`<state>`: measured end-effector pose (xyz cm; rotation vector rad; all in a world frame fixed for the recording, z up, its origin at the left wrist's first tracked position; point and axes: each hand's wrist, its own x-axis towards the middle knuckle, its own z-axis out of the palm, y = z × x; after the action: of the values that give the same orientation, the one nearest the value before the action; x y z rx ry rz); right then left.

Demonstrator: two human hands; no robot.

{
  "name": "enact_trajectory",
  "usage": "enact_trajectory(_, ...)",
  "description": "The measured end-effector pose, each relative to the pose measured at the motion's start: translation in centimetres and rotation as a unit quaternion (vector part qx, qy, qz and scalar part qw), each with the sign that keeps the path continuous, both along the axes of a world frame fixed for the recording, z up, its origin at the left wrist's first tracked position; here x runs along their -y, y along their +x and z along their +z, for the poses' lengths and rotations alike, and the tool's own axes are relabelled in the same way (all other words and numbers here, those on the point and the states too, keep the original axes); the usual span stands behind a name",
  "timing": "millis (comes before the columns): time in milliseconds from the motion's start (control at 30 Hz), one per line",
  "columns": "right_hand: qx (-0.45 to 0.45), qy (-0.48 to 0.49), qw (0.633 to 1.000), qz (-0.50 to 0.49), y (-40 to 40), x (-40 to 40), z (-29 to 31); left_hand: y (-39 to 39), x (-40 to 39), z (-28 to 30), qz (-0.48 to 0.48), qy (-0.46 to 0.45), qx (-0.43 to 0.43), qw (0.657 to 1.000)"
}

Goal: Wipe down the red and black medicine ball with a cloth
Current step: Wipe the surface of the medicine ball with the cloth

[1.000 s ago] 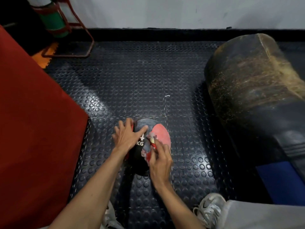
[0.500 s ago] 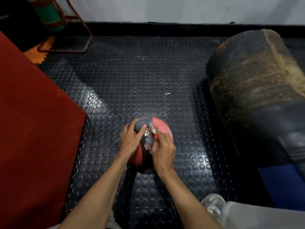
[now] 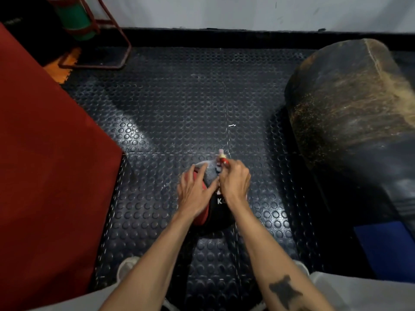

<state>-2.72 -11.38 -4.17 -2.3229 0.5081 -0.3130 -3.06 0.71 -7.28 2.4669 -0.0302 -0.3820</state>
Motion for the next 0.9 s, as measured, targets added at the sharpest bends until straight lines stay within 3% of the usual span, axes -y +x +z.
enact_trajectory(133, 0.034, 0.029, 0.999, 0.003, -4.3, -0.6, -0.8, 1.3, 0.3, 0.8, 0.008, -0.017, -0.047, 0.999)
enact_trajectory(233, 0.032, 0.053, 0.998, -0.010, -4.7, -0.1, -1.2, 1.8, -1.3, 1.6, -0.001, -0.097, -0.098, 0.990)
enact_trajectory(400, 0.056, 0.102, 0.993, -0.015, -6.1, -0.5, 0.0, 1.4, -1.8, 1.8, -0.096, 0.014, -0.171, 0.981)
enact_trajectory(567, 0.060, 0.043, 0.997, -0.025, -7.7, -1.6, 0.7, 0.2, -2.7, 0.9, -0.136, 0.030, -0.137, 0.981)
enact_trajectory(700, -0.022, 0.010, 0.999, -0.027, -3.5, -0.5, 1.4, -0.6, -1.4, 1.4, -0.080, 0.031, -0.132, 0.988)
enact_trajectory(900, 0.012, 0.018, 1.000, 0.023, -8.6, -3.4, 1.8, -0.8, -2.7, 0.8, -0.078, -0.005, -0.101, 0.992)
